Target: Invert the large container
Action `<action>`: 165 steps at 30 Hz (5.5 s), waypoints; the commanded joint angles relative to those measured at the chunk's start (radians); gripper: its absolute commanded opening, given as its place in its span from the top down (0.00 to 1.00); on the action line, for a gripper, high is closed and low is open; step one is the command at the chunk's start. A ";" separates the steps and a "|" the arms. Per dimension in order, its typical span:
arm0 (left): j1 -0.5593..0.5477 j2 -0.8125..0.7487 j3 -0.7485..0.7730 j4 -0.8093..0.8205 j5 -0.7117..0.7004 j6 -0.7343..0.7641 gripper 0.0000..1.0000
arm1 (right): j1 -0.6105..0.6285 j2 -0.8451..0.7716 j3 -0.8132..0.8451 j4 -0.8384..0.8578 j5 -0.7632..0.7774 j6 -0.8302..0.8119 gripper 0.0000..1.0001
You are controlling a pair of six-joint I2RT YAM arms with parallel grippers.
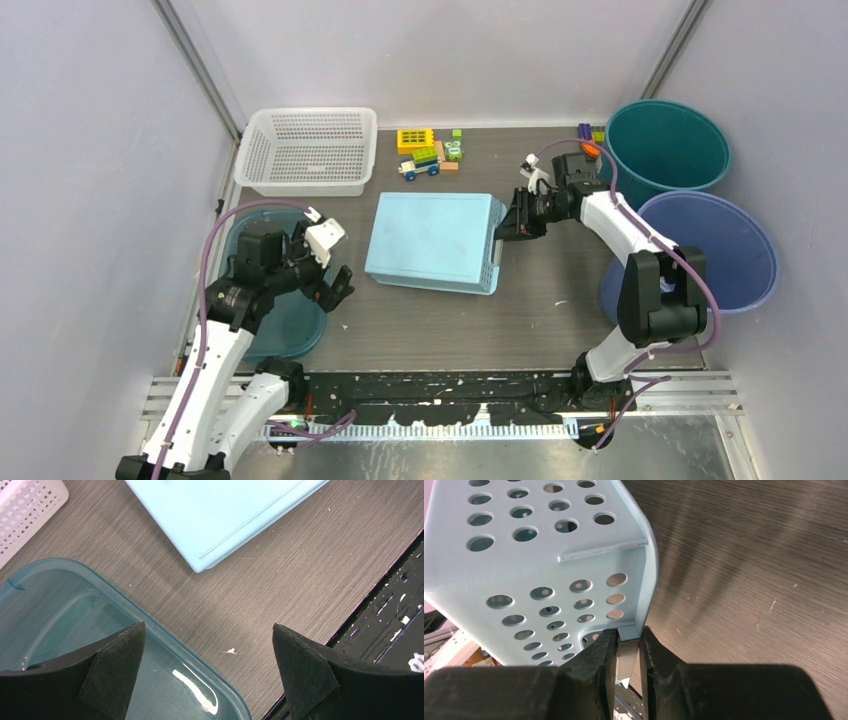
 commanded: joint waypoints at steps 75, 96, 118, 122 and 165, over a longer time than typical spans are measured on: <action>0.009 -0.019 -0.007 0.040 0.009 -0.013 0.00 | -0.002 0.076 0.113 0.006 0.343 -0.014 0.52; 0.009 -0.008 -0.016 0.049 0.008 -0.012 0.00 | 0.292 -0.284 0.039 0.110 0.464 -0.385 0.14; 0.033 -0.017 -0.012 0.039 0.021 -0.016 0.00 | 0.686 -0.125 -0.073 0.217 0.421 -0.825 0.00; 0.035 -0.015 -0.012 0.040 0.022 -0.016 0.00 | 0.697 -0.082 -0.091 0.251 0.511 -0.847 0.00; 0.035 -0.014 -0.009 0.047 0.042 -0.014 0.00 | 0.052 0.049 -0.123 0.097 0.573 -1.101 0.13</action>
